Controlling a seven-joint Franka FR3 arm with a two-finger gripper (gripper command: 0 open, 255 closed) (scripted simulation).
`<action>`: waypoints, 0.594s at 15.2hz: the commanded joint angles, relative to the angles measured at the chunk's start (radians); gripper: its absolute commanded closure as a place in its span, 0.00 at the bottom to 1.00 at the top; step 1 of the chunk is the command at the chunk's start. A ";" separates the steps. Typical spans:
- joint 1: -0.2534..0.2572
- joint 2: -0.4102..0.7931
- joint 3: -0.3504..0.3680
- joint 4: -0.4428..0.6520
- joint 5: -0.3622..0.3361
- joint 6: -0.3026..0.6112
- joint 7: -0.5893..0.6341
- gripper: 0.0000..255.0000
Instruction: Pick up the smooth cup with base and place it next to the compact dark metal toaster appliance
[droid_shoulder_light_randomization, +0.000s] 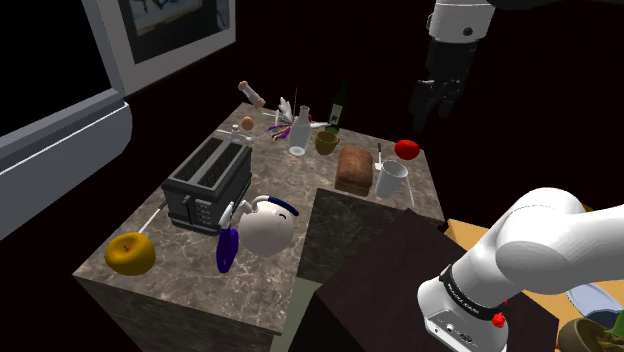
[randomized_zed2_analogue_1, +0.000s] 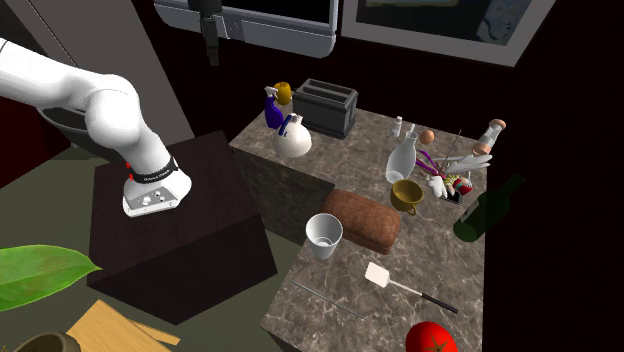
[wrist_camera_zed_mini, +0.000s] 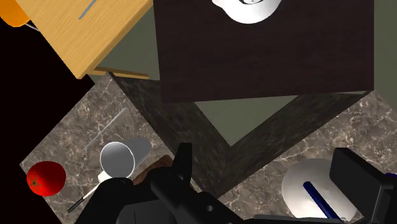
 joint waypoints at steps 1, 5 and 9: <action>0.000 0.000 0.000 0.000 0.000 0.000 0.000 0.00; -0.026 0.010 -0.051 -0.101 -0.046 0.137 -0.032 0.00; -0.058 0.047 -0.106 -0.183 -0.093 0.282 -0.061 0.00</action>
